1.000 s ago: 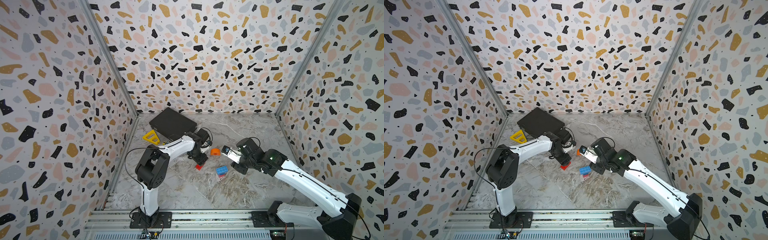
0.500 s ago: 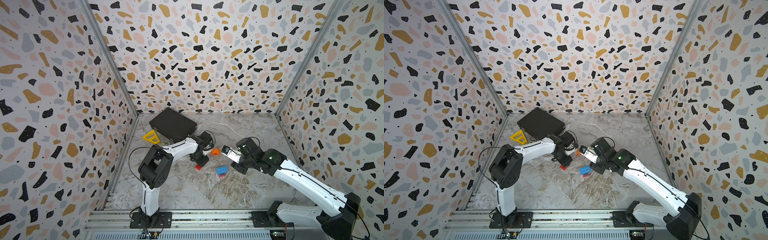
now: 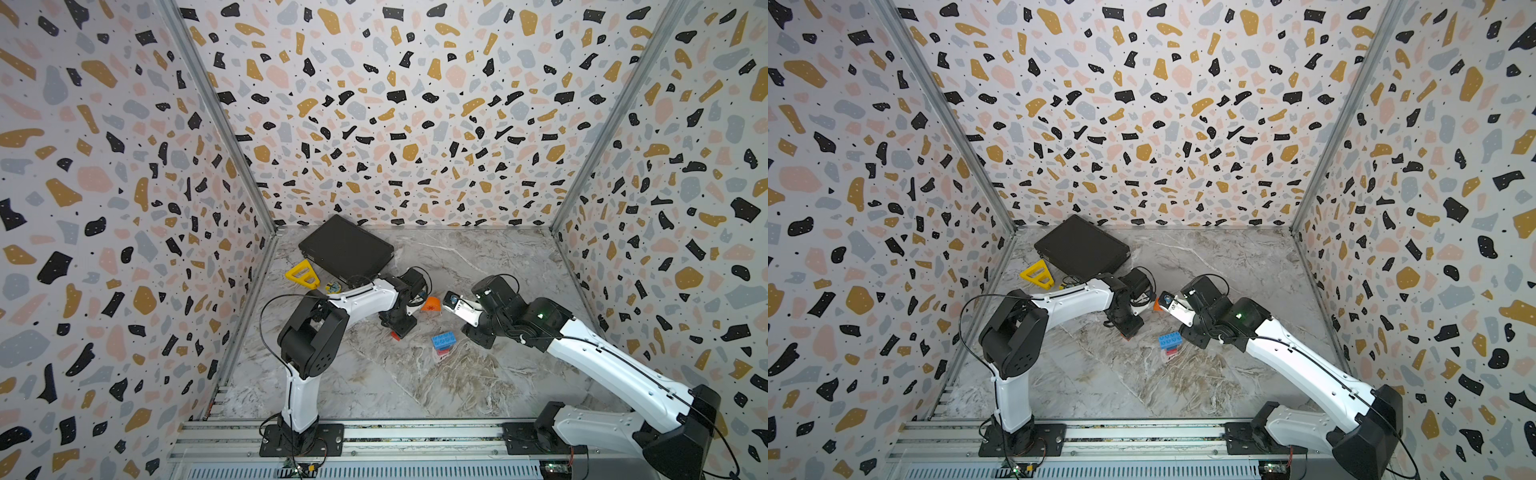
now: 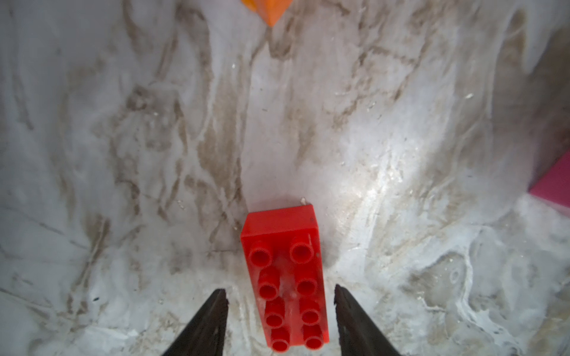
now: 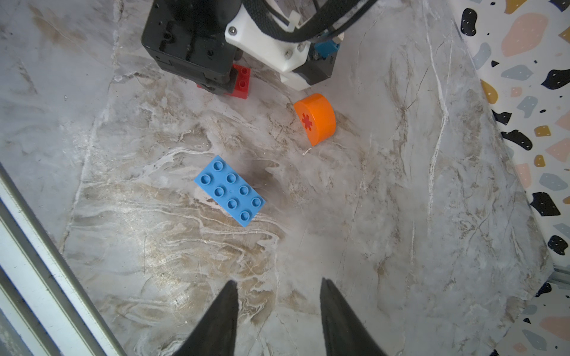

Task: Assemble an ice cream with lego
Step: Pick up the lego brick from the center of the board.

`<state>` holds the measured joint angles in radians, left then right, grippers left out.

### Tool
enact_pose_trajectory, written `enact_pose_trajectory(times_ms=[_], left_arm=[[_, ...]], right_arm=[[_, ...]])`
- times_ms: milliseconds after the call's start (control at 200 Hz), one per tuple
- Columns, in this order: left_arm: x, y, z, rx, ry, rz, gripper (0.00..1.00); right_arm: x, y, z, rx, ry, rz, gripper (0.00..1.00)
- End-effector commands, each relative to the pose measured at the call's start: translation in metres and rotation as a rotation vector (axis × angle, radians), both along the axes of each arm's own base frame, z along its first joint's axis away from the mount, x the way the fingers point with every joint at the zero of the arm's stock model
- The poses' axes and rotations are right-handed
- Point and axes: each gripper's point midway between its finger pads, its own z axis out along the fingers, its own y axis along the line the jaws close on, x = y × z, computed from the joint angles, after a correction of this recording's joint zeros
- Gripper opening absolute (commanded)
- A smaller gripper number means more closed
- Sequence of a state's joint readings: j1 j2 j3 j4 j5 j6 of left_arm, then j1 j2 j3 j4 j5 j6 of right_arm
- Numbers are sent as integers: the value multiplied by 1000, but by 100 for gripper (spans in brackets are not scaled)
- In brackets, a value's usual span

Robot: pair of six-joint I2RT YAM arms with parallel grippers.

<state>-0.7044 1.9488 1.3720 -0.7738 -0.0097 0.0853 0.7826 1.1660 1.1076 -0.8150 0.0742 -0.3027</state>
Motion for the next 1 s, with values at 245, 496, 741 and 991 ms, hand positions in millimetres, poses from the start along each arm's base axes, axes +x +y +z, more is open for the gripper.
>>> enact_pose_trajectory(times_ms=[245, 496, 741, 991], left_arm=[[0, -2, -6, 7, 2, 7, 55], [-2, -2, -11, 16, 17, 3, 46], [-3, -4, -11, 17, 20, -2, 41], [-2, -5, -8, 6, 8, -3, 41]], right_arm=[[-1, -1, -2, 4, 13, -12, 46], [-2, -1, -3, 5, 17, -10, 46], [-2, -2, -3, 4, 17, -11, 46], [-2, -1, -3, 9, 20, -7, 46]])
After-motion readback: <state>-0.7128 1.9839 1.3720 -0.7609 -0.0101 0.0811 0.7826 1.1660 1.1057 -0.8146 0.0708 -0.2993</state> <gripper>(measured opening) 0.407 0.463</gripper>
